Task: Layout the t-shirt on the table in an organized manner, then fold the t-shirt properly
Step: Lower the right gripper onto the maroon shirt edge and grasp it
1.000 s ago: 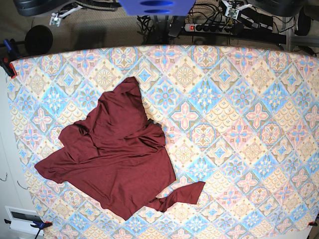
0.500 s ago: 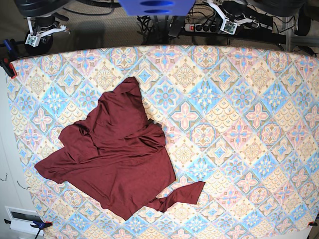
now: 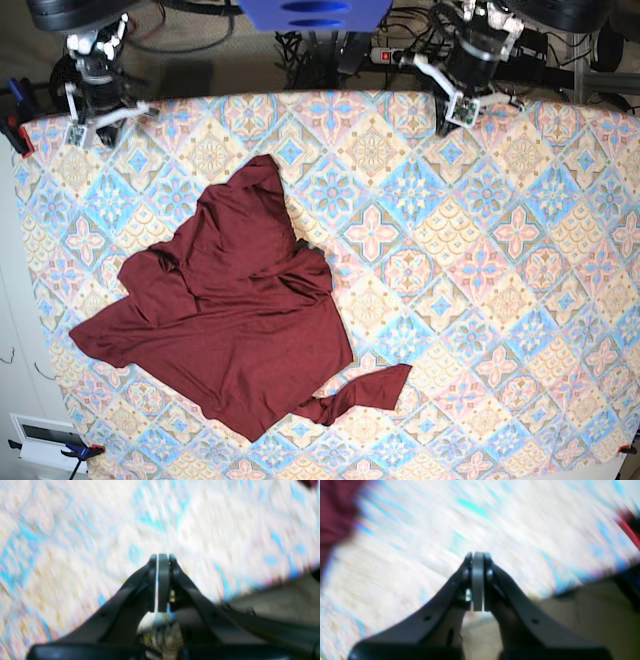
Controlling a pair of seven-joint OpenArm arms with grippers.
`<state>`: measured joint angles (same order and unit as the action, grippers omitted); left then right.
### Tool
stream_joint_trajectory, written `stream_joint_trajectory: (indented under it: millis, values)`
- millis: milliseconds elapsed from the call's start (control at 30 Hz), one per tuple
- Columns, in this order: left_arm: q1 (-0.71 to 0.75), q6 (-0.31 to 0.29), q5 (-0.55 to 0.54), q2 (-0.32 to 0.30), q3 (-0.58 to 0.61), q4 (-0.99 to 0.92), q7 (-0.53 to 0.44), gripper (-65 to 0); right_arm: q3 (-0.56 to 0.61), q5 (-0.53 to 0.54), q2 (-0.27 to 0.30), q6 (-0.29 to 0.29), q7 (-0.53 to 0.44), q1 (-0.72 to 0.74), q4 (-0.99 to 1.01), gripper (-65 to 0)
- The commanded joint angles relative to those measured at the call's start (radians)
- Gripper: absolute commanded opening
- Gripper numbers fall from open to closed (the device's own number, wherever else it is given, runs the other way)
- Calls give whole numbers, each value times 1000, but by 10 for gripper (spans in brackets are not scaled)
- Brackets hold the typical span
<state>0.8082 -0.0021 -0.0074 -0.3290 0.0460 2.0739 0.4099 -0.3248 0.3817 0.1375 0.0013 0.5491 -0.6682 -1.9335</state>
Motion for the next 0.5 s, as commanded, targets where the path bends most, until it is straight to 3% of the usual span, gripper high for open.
stream_joint_trajectory:
  millis: [0,133,367,467]
  values:
    - [-23,6,-3,-3,-4,17,11,-648,13,-5,11,-4,-13,15,-13,-650]
    - [-134,6,-65,-2,-5,17,114,-648,82,-5,12,-4,-8,124,-13,-650]
    - [-350,6,-286,-2,-7,17,360,-648,171,-5,12,-4,108,347,-2,-645]
    - [-433,6,-368,12,-7,14,435,-648,181,-5,12,-4,110,428,47,-602]
